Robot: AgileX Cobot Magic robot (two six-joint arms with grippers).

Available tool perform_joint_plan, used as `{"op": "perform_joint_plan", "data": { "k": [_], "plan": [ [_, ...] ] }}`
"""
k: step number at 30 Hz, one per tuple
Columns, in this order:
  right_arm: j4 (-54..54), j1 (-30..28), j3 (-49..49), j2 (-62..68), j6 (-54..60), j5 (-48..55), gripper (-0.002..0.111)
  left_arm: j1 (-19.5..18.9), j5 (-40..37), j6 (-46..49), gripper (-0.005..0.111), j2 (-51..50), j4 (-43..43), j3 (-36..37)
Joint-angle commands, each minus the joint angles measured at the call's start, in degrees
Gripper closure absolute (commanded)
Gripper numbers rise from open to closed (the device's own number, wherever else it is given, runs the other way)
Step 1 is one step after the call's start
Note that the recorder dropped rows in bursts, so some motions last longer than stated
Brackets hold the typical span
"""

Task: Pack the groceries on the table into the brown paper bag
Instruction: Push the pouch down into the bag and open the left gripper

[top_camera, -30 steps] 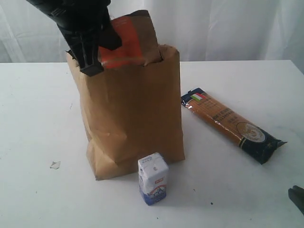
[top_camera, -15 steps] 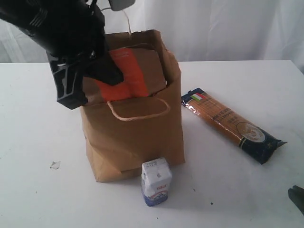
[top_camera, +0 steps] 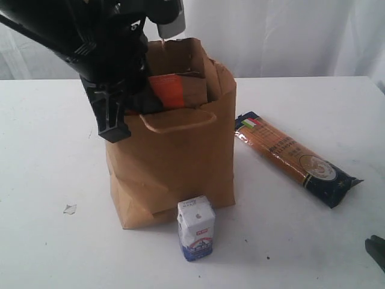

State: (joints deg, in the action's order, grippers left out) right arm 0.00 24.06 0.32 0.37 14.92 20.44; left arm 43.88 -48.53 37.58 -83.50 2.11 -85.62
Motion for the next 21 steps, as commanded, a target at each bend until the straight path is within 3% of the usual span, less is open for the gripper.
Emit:
{"op": "perform_joint_plan", "data": {
  "k": [1, 21],
  "plan": [
    [0.00, -0.35, -0.32, -0.37, -0.36, -0.91, 0.108, 0.23, -0.81, -2.82, 0.035, -0.45, 0.80, 0.48],
    [0.00, -0.35, -0.32, -0.37, -0.36, -0.91, 0.108, 0.23, 0.00, -3.39, 0.039, -0.45, 0.77, -5.13]
  ]
}}
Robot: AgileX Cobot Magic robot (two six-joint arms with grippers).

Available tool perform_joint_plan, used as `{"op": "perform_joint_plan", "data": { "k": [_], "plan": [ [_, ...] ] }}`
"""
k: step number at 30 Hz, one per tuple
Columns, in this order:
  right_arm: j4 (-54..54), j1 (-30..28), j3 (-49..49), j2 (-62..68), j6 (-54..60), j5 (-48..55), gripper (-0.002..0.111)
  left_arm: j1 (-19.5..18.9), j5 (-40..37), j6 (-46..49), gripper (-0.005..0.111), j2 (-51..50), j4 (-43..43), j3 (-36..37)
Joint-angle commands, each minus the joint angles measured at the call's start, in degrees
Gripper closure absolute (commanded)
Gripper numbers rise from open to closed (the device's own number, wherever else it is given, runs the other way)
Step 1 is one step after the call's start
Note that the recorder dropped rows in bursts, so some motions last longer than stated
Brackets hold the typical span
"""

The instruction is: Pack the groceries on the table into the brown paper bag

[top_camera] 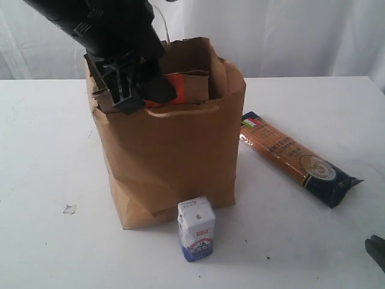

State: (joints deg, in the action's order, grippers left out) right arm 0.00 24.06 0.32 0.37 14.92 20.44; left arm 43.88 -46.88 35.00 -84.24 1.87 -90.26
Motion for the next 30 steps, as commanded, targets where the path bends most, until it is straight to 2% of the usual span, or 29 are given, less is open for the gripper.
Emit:
{"op": "perform_joint_plan", "data": {
  "k": [1, 12, 30],
  "plan": [
    [0.00, -0.35, -0.32, -0.37, -0.36, -0.91, 0.108, 0.23, -2.35, -0.96, 0.039, 0.29, 1.01, -0.48],
    [0.00, -0.35, -0.32, -0.37, -0.36, -0.91, 0.108, 0.23, -1.06, -1.85, 0.039, 2.19, 1.02, -0.48],
    [0.00, -0.35, -0.32, -0.37, -0.36, -0.91, 0.108, 0.23, -1.85, -3.79, 0.043, 12.35, 1.11, -0.48]
  ]
}}
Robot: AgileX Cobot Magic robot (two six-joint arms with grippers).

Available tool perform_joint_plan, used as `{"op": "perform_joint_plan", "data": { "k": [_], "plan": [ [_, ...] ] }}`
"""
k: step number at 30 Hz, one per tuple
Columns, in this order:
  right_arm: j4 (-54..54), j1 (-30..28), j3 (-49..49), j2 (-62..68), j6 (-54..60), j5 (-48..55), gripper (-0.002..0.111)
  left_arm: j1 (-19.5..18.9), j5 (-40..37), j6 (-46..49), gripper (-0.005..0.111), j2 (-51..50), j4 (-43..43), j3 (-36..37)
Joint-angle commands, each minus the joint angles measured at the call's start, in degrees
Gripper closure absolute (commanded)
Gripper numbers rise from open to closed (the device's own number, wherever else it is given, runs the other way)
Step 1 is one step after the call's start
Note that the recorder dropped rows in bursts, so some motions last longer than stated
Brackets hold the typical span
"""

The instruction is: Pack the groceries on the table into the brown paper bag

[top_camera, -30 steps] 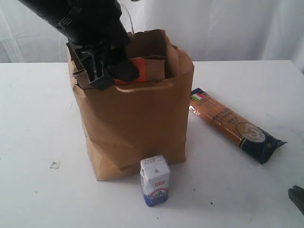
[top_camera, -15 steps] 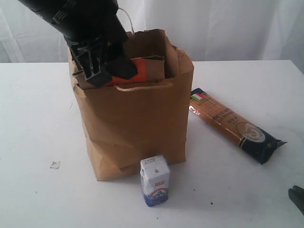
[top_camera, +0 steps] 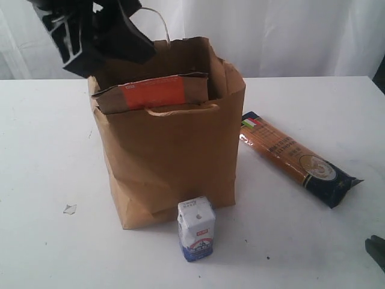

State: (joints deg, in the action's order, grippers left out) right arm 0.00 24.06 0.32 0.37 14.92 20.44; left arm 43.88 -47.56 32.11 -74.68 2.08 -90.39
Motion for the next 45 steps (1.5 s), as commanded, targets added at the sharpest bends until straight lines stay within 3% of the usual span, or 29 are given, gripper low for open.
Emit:
{"op": "perform_joint_plan", "data": {
  "k": [1, 2, 4, 5, 6, 7, 8, 13, 16, 18, 24, 34, 39, 45],
  "plan": [
    [0.00, -0.35, -0.32, -0.37, -0.36, -0.91, 0.108, 0.23, -1.49, -2.46, 0.043, 4.07, 0.90, -0.35],
    [0.00, -0.35, -0.32, -0.37, -0.36, -0.91, 0.108, 0.23, -1.65, -4.20, 0.044, 4.69, 0.90, -0.35],
    [0.00, -0.35, -0.32, -0.37, -0.36, -0.91, 0.108, 0.23, -2.69, -7.72, 0.059, 6.59, -0.02, -0.35],
    [0.00, -0.35, -0.32, -0.37, -0.36, -0.91, 0.108, 0.23, -3.61, -8.20, 0.077, 7.92, -0.28, -0.35],
    [0.00, -0.35, -0.32, -0.37, -0.36, -0.91, 0.108, 0.23, -3.94, -8.10, 0.085, 8.38, -0.28, -0.35],
    [0.00, -0.35, -0.32, -0.37, -0.36, -0.91, 0.108, 0.23, -4.87, -8.10, 0.104, 9.24, -0.28, -0.35],
    [0.00, -0.35, -0.32, -0.37, -0.36, -0.91, 0.108, 0.23, -6.07, -8.10, 0.106, 9.88, -0.28, -0.35],
    [0.00, -0.35, -0.32, -0.37, -0.36, -0.91, 0.108, 0.23, -14.62, -9.88, 0.106, 10.48, 1.35, -0.35],
    [0.00, -0.35, -0.32, -0.37, -0.36, -0.91, 0.108, 0.23, -14.40, -6.21, 0.106, 13.07, 13.68, -0.22],
    [0.00, -0.35, -0.32, -0.37, -0.36, -0.91, 0.108, 0.23, -13.55, -4.72, 0.107, 14.78, 16.79, 0.93],
    [0.00, -0.35, -0.32, -0.37, -0.36, -0.91, 0.108, 0.23, -6.23, -4.45, 0.107, 23.14, 16.18, 11.32],
    [0.00, -0.35, -0.32, -0.37, -0.36, -0.91, 0.108, 0.23, 21.46, -9.27, 0.107, 32.06, 20.60, 34.31],
    [0.00, -0.35, -0.32, -0.37, -0.36, -0.91, 0.108, 0.23, 23.77, -11.08, 0.107, 31.94, 17.98, 38.94],
    [0.00, -0.35, -0.32, -0.37, -0.36, -0.91, 0.108, 0.23, 23.87, -10.64, 0.107, 31.94, 17.84, 38.97]
  ]
}}
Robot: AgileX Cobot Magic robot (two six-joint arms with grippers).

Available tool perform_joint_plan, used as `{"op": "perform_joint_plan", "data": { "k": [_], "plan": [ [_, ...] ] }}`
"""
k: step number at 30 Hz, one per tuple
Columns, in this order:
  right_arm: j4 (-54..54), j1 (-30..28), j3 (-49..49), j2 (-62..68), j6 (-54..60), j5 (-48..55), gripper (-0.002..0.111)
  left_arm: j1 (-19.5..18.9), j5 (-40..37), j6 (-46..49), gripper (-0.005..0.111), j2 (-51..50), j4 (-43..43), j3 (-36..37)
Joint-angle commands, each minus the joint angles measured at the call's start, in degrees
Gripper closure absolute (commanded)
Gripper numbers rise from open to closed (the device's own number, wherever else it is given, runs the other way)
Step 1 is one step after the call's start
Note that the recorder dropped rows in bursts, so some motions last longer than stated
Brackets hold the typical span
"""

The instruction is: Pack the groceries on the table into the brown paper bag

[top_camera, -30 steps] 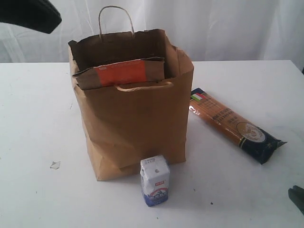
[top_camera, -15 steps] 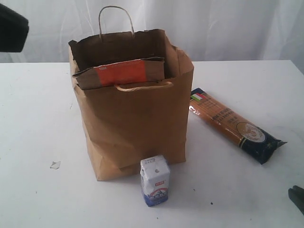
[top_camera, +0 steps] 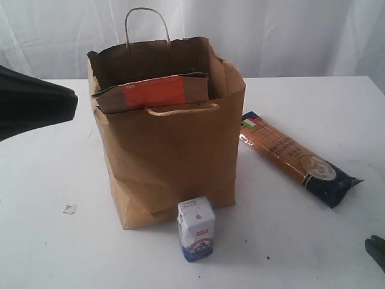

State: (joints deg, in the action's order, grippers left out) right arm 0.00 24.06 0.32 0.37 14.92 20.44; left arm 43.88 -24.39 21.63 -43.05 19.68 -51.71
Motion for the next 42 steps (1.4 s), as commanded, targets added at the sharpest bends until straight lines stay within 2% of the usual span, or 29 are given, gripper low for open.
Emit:
{"op": "perform_joint_plan", "data": {
  "k": [1, 24, 28, 30, 35, 37, 42],
  "plan": [
    [0.00, -0.35, -0.32, -0.37, -0.36, -0.91, 0.108, 0.23, 0.70, 0.04, 0.107, 0.31, 0.24, 0.29],
    [0.00, -0.35, -0.32, -0.37, -0.36, -0.91, 0.108, 0.23, 0.37, 1.20, 0.107, 0.61, 1.06, 1.50],
    [0.00, -0.35, -0.32, -0.37, -0.36, -0.91, 0.108, 0.23, 1.36, 1.07, 0.107, 3.92, 0.24, 7.14],
    [0.00, -0.35, -0.32, -0.37, -0.36, -0.91, 0.108, 0.23, 4.52, 0.30, 0.107, 6.33, 0.22, 11.54],
    [0.00, -0.35, -0.32, -0.37, -0.36, -0.91, 0.108, 0.23, 20.49, -6.82, 0.107, 13.23, -0.33, 25.35],
    [0.00, -0.35, -0.32, -0.37, -0.36, -0.91, 0.108, 0.23, 24.39, -9.41, 0.107, 15.86, -1.69, 29.47],
    [0.00, -0.35, -0.32, -0.37, -0.36, -0.91, 0.108, 0.23, 26.05, -16.40, 0.107, 22.21, -5.74, 36.97]
  ]
}}
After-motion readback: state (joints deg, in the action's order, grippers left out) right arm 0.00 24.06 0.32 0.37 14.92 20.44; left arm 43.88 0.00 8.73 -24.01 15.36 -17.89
